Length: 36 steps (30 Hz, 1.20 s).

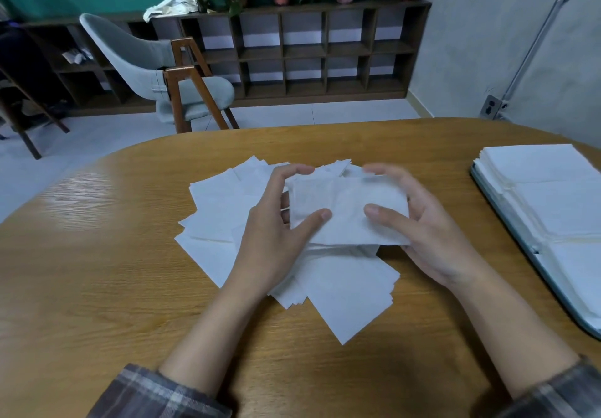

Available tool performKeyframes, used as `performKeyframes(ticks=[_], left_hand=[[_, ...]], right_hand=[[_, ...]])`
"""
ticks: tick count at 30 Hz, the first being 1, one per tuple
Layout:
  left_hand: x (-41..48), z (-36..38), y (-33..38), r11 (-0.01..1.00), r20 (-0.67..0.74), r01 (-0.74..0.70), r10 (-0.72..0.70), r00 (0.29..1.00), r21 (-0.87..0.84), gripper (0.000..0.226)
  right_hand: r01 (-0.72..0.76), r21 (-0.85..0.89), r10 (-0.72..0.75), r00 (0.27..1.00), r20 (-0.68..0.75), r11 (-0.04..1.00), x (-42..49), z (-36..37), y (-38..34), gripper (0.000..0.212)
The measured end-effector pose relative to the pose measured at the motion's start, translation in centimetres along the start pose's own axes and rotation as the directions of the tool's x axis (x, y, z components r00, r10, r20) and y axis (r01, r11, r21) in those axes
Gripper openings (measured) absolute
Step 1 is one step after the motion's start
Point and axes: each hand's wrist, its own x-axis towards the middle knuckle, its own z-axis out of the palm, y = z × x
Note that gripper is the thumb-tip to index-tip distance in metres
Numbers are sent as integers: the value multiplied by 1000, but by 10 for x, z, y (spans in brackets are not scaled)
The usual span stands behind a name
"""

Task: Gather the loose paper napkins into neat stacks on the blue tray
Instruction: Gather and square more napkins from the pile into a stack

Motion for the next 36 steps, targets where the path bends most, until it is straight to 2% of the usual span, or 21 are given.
performKeyframes(ticks=[2, 3, 5, 7, 10, 12, 14, 18, 23, 30, 32, 36], left_hand=[[0, -1, -3, 999, 32, -27, 25, 999, 46, 49], [0, -2, -5, 990, 79, -86, 78, 994, 110, 50], [0, -3, -8, 929, 240, -254, 190, 952, 270, 56], [-2, -2, -9, 861, 386, -356, 209, 898, 362, 49], [-6, 0, -10, 807, 450, -431, 235, 862, 404, 31], [-8, -1, -8, 849, 495, -348, 121, 860, 397, 30], [-8, -1, -6, 888, 563, -236, -31, 826, 394, 30], [-10, 2, -5, 891, 612, -170, -141, 779, 421, 35], [-12, 4, -3, 899, 623, -184, -116, 773, 397, 44], [-12, 11, -14, 891, 598, -292, 29, 801, 347, 8], [-13, 11, -13, 913, 586, -264, 34, 810, 312, 6], [-11, 6, -9, 977, 480, -74, -32, 877, 200, 4]], right_hand=[[24, -168, -23, 1000, 9, 986, 0, 2, -1, 27], [27, -246, -36, 999, -32, 969, 0, 2, 0, 25], [4, -345, -56, 989, -139, 938, 2, -1, 6, 28], [-17, -388, -77, 971, -227, 922, 5, -5, 10, 31], [-45, -413, -93, 947, -307, 910, 7, -11, 14, 33], [-60, -408, -92, 935, -343, 911, 7, -13, 15, 33], [-75, -398, -80, 930, -358, 914, 8, -14, 17, 34], [-80, -415, -81, 931, -355, 906, 8, -13, 16, 33], [-59, -424, -97, 936, -338, 904, 8, -13, 16, 32], [-37, -421, -111, 940, -321, 906, 7, -11, 13, 34], [-24, -411, -117, 942, -314, 911, 6, -10, 12, 35], [33, -411, -160, 947, -280, 911, 4, -10, 8, 37]])
